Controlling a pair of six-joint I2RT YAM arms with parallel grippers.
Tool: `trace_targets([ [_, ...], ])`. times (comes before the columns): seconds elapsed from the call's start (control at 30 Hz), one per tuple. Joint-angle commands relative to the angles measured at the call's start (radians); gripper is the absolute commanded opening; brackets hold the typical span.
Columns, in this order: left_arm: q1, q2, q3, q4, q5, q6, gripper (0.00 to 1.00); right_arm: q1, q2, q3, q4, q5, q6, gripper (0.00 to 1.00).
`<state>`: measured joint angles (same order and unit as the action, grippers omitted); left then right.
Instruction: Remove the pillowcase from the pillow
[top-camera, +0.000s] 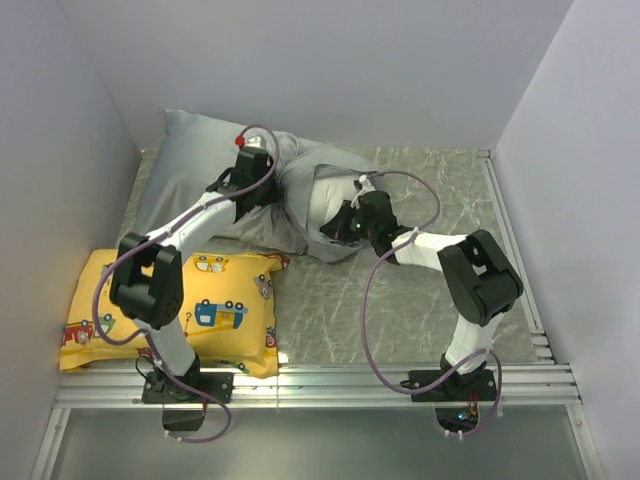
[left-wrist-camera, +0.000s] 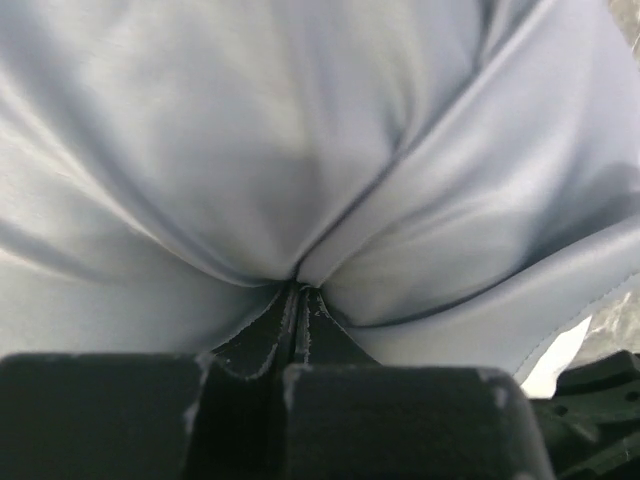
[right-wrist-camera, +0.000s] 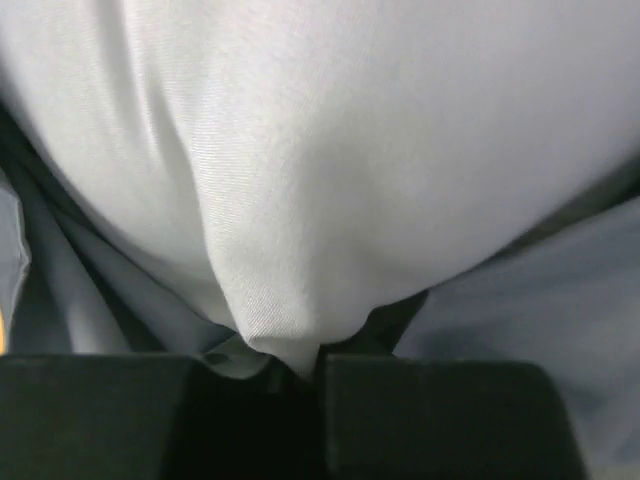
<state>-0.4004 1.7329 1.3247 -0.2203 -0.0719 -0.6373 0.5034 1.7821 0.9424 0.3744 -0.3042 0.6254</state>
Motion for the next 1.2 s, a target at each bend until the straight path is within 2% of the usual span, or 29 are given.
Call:
trace_targets([
  [0.0,-0.037,0.086,0.158,-0.059,0.098,0.085,0.01,0.014,-0.001,0.033,0.211,-0.107,0.138,0.0],
  [0.03,-0.037,0.1,0.224,-0.068,0.104,0.112,0.02,0.014,-0.015,0.023,0.242,-0.098,0.167,0.0],
  [0.13,-0.04,0.113,0.307,-0.105,0.127,0.14,0.19,0.024,-0.111,-0.022,0.29,0.0,0.229,0.0],
  [0.17,-0.051,0.091,0.312,-0.109,0.118,0.146,0.38,0.029,-0.168,-0.028,0.281,0.029,0.227,0.0],
  [0.27,-0.102,0.007,0.289,-0.119,0.084,0.172,0.65,0.037,-0.24,-0.043,0.244,0.135,0.214,0.0],
  [0.37,-0.175,-0.103,0.225,-0.114,0.022,0.168,0.76,0.043,-0.286,-0.03,0.215,0.18,0.197,0.0],
  [0.57,-0.314,-0.266,0.087,-0.125,-0.114,0.1,0.81,0.058,-0.297,0.033,0.121,0.212,0.172,0.0],
  [0.73,-0.376,-0.351,-0.008,-0.142,-0.232,0.036,0.82,0.061,-0.316,0.052,0.092,0.229,0.163,0.0],
  [0.9,-0.449,-0.38,-0.067,-0.128,-0.269,-0.002,0.83,0.064,-0.334,0.087,0.046,0.241,0.139,0.0],
  [1.03,-0.469,-0.32,-0.068,-0.14,-0.313,-0.025,0.83,0.064,-0.336,0.108,0.035,0.229,0.143,0.0],
  [1.1,-0.469,-0.308,-0.076,-0.148,-0.379,-0.044,0.81,0.064,-0.342,0.119,0.024,0.223,0.137,0.0],
  [1.17,-0.469,-0.296,-0.079,-0.154,-0.41,-0.055,0.67,0.064,-0.346,0.133,-0.006,0.234,0.129,0.0],
])
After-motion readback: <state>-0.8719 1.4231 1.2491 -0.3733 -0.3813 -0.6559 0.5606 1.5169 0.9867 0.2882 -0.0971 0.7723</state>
